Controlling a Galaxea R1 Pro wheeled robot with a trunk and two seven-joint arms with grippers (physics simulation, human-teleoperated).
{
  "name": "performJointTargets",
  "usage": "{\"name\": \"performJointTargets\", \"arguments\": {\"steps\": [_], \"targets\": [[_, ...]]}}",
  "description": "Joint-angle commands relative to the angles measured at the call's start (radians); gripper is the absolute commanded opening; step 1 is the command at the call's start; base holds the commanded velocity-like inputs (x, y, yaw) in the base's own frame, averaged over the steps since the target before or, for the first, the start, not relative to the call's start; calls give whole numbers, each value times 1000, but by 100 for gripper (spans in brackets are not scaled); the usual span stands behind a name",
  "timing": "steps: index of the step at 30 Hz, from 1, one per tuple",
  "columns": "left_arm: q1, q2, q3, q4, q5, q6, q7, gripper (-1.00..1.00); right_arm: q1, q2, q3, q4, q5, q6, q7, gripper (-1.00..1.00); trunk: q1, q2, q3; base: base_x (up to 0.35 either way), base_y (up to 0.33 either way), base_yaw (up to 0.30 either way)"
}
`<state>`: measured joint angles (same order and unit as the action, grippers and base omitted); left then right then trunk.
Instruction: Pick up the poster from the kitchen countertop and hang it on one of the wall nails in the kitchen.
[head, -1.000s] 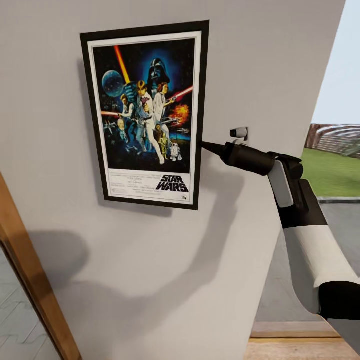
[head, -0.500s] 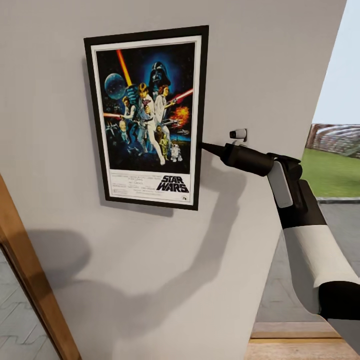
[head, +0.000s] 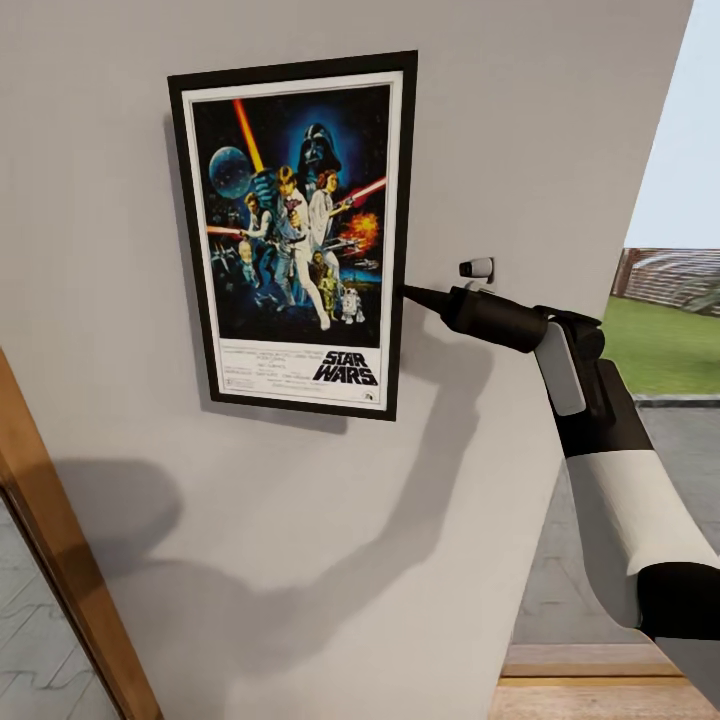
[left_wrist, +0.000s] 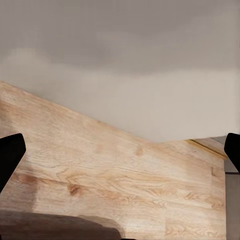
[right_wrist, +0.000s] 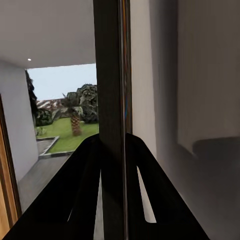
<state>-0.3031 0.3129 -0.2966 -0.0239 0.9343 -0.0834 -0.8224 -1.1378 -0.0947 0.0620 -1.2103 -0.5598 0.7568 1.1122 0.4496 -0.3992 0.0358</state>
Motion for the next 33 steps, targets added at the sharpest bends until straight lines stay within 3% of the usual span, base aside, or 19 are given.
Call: {"name": "performJointTargets", "arguments": {"steps": [1,23,33], "targets": [[0,0,-8,1,4,-9,-1,100,0,-1,1,0,-8,8,-1,-100,0,-1,0,0,0,0],[1,-5,-8,-1,4,-9,-1,100,0,-2,2,0,-8,4,1,-100,0,-1,0,0,0,0],[1,-5,-9,-1,4,-9,-1,100,29,-2,3,0,-9,-3,13,-100,0,-1,0,0,0,0]]}}
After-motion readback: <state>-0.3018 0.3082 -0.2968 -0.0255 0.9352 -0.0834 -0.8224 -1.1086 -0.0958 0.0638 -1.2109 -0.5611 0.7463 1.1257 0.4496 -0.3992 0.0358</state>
